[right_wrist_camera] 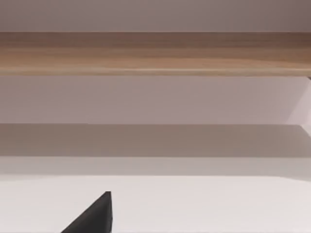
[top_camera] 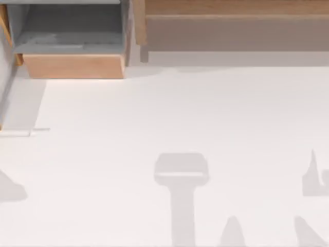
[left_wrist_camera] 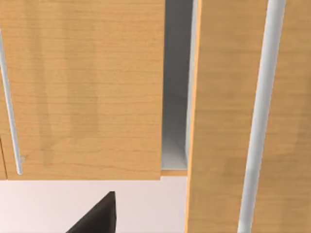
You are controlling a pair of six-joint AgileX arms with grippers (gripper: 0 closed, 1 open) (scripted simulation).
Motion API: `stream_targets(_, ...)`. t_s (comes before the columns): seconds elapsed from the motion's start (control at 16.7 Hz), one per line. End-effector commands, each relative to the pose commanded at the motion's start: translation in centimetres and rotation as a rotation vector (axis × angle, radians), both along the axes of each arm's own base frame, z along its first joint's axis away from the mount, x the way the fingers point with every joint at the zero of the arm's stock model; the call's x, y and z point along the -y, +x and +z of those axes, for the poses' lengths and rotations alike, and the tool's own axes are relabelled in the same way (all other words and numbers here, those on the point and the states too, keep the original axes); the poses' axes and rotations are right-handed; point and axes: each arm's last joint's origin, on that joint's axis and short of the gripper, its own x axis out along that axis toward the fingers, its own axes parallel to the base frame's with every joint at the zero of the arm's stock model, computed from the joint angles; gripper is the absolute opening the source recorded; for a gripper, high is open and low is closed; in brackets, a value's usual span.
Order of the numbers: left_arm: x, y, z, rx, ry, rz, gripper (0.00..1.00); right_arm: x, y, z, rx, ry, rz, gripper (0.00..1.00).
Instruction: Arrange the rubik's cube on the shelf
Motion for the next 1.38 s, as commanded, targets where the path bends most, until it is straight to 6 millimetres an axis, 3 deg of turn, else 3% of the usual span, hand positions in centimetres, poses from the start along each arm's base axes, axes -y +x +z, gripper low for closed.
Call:
stream_targets(0.18,0.0,-1.1,0.0,0.0,0.0,-0.002,1.0,0.0,0.0,0.0,0.0,0.0,0.0,1.0)
stream_targets(0.54,-0.6,-0.9,0.1,-0.004,-0.015,0.025,1.0,0.0,0.0,0.0,0.0,0.0,0.0,1.0)
stream_targets(0.72,-3.5,-0.5,0.9,-0.011,-0.075,0.136,1.0,0.0,0.0,0.0,0.0,0.0,0.0,1.0)
stream_targets(1.02,-10.1,1.0,3.8,-0.034,-0.289,0.369,1.0,0.0,0.0,0.0,0.0,0.0,0.0,1.0)
stream_targets(1.2,-13.3,3.0,6.8,-0.052,-0.469,0.478,1.0,0.0,0.0,0.0,0.0,0.0,0.0,1.0)
stream_targets(1.38,-15.1,6.0,10.2,-0.088,-0.675,0.562,1.0,0.0,0.0,0.0,0.0,0.0,0.0,1.0)
